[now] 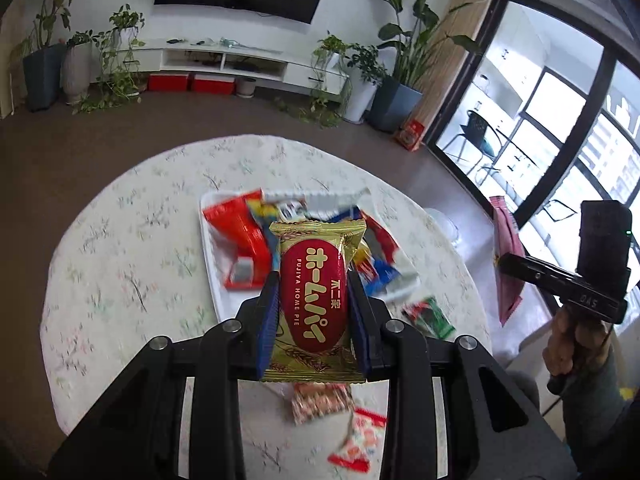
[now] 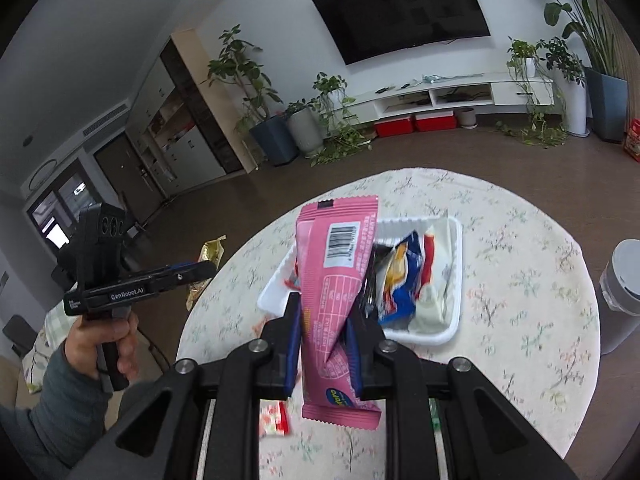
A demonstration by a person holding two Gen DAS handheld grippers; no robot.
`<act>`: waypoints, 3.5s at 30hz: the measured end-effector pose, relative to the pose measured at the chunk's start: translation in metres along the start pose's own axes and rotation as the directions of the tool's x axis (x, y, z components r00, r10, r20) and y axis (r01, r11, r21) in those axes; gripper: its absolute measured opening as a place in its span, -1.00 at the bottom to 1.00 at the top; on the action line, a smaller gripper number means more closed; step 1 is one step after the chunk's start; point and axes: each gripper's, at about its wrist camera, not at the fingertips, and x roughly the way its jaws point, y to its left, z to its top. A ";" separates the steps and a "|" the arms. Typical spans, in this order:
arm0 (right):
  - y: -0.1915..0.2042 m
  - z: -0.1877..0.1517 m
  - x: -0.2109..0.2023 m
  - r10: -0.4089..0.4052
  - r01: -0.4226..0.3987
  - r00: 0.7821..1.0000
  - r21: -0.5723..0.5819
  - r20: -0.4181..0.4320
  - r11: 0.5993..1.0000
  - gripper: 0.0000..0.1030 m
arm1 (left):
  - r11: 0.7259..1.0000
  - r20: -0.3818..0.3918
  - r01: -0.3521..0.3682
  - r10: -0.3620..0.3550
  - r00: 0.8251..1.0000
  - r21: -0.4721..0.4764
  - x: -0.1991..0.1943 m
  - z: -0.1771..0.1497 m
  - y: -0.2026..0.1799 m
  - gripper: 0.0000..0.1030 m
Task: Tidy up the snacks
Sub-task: 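Carry the Home Pie packet and pink wrapper into the white tray and release both, then move both open tools back over the remaining snacks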
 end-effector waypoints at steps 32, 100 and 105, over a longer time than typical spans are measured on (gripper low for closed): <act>-0.038 0.052 0.188 -0.232 0.247 0.941 0.031 -0.245 0.969 -0.58 | 0.986 -0.097 -0.143 0.135 0.986 -0.082 0.131 -0.020 0.038 -0.43; 0.046 -0.131 0.045 -0.039 0.037 0.965 -0.010 -0.258 0.999 0.51 | 0.795 -0.184 0.034 0.098 0.978 0.605 0.049 -0.141 -0.043 0.98; 0.044 -0.133 0.043 -0.066 0.066 0.964 -0.007 -0.256 0.998 0.50 | 0.691 -0.205 0.075 0.107 0.973 0.719 0.062 -0.136 -0.063 0.98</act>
